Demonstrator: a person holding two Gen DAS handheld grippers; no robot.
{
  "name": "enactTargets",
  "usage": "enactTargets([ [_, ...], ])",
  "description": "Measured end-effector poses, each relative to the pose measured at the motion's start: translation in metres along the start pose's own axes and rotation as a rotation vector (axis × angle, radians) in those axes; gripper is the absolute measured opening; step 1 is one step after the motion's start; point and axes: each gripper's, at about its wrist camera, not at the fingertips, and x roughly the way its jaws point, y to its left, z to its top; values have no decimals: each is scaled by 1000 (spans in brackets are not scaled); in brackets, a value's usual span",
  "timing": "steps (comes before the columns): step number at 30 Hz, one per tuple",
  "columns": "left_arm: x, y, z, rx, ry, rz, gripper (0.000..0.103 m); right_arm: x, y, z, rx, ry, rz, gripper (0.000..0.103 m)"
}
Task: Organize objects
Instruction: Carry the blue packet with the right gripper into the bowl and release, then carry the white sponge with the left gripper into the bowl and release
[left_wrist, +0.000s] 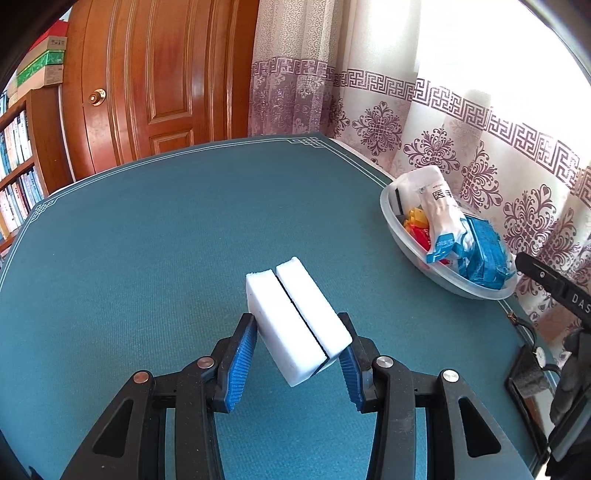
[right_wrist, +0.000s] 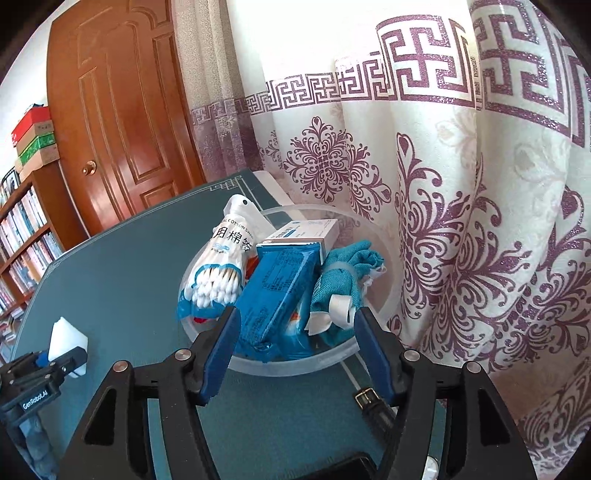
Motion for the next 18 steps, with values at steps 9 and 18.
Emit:
enactTargets([
  [9,-1,-41,18,64,-10,-89,46,-11,-10,-17,-26,20,34,65],
  [18,6,-87,48,110,-13,-166,46,-9,-20,-28,-34,50,73,65],
])
